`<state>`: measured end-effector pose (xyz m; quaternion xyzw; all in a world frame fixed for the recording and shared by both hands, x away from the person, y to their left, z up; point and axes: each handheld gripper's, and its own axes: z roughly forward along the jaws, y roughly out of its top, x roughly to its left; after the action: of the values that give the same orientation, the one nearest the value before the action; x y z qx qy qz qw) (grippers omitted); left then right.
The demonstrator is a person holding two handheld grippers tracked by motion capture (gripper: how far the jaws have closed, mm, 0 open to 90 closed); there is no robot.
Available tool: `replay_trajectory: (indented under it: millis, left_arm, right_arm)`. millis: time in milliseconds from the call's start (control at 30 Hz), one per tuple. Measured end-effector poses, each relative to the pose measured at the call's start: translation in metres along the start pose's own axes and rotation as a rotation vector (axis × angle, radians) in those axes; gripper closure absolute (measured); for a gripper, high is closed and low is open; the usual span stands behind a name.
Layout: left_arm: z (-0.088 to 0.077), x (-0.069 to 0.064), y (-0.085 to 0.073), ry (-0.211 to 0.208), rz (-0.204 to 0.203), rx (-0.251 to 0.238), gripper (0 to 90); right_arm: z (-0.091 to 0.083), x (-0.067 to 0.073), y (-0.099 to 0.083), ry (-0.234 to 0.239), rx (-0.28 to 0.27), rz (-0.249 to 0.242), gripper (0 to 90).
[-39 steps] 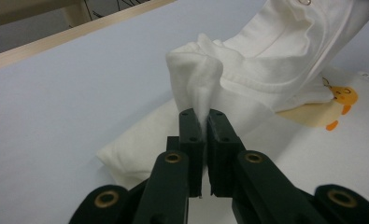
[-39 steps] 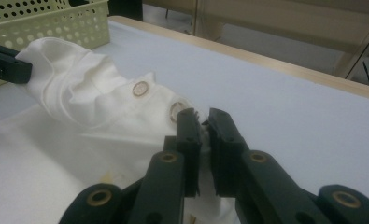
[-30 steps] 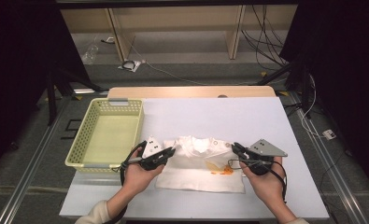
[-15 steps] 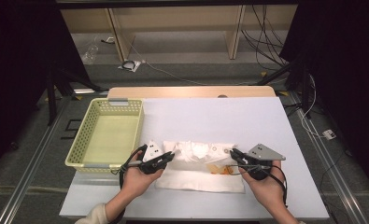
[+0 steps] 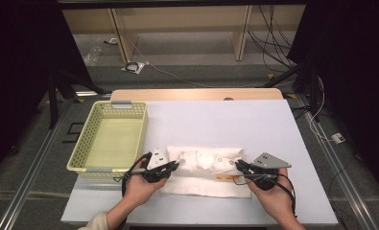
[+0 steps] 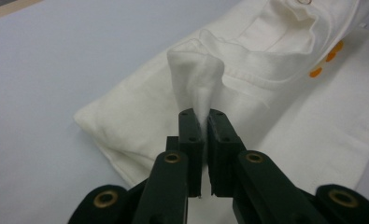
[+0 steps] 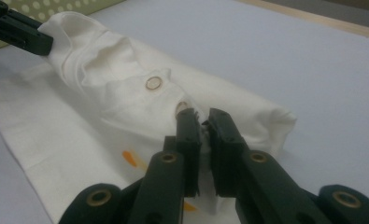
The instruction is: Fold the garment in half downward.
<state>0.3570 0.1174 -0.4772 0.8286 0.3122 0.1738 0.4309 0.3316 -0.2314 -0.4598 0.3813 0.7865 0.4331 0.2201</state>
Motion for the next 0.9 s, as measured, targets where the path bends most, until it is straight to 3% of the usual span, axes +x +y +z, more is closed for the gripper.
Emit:
replay_trajectory:
  millis: [533,900]
  left_arm:
    - [-0.003,-0.005,-0.013,-0.037,-0.010,0.108,77.4]
    - [-0.019,-0.010,-0.018,-0.034,-0.033,0.124,67.4]
  right_arm:
    - [0.002,0.003,-0.012,0.076,0.123,0.030,82.0]
    - [-0.005,0.006,-0.023,0.109,0.178,0.042,80.6]
